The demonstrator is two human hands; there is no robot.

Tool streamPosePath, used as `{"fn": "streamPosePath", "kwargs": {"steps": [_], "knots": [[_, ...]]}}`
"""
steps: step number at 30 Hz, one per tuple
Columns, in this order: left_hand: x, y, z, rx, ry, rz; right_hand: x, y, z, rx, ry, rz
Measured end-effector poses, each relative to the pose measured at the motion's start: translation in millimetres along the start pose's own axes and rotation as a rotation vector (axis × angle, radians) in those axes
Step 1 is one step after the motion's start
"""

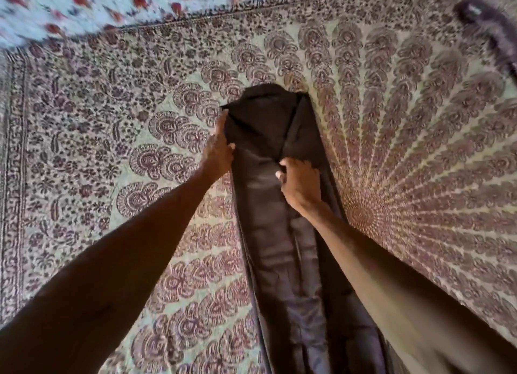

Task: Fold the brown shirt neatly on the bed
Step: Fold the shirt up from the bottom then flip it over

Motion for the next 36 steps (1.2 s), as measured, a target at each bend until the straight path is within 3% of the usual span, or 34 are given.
{"fn": "streamPosePath", "kwargs": {"steps": [3,5,8,10,13,15,18,21,24,27,29,30,33,36], "knots": [[8.6,-31.1,-8.9,0.111,-0.065,0.197,3.2,-18.3,-0.1,-0.026,-0.059,0.068],[9.0,-49.5,-4.7,0.03,-0.151,0.224,5.4,-27.8,-1.2,-0.032,-0.093,0.081],[0.7,-72.0,1.6,-0.11,-0.134,0.127,3.7,-37.5,-2.3,-0.065,-0.082,0.013],[-4.2,-76.6,-8.9,-0.039,-0.195,0.091,3.9,-40.9,-3.0,-0.08,-0.063,-0.033],[-16.3,-83.3,-24.2,0.151,-0.471,-0.017,9.3,-42.4,-3.9,-0.1,0.003,-0.093],[-10.6,-89.0,-24.6,0.294,-0.702,0.041,14.8,-41.7,-3.7,-0.12,0.088,-0.128],[-14.4,-105.0,-8.4,0.224,-0.808,0.053,17.5,-40.4,-4.5,-0.129,0.21,-0.206],[-18.9,-118.2,2.9,0.092,-0.813,0.067,20.1,-43.2,-5.8,-0.127,0.256,-0.261],[-18.5,-123.6,13.8,-0.08,-0.642,0.116,24.6,-48.4,-4.2,-0.131,0.282,-0.287],[-22.6,-110.4,12.2,-0.183,-0.391,-0.129,20.9,-47.4,-3.2,-0.137,0.237,-0.338],[-29.2,-85.9,-3.5,-0.046,-0.287,-0.395,13.0,-41.7,-1.4,-0.167,0.177,-0.396],[-27.2,-72.0,-12.1,0.076,-0.27,-0.442,10.6,-37.3,1.5,-0.203,0.146,-0.409],[4.1,-30.1,-26.1,0.459,-0.342,-0.235,15.5,-21.8,13.7,-0.359,0.122,-0.351],[33.7,-7.5,-9.9,0.611,-0.55,-0.048,39.5,-14.2,8.3,-0.372,0.207,-0.122]]}}
Point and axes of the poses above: each hand's wrist, its own y-axis away from the middle knuckle, its own x-axis out of the palm, z = x × y, the point moved 6 cm from there along -y, towards the middle knuckle, and after that the axes turned 4 degrees about -x, right-handed, at the moved point
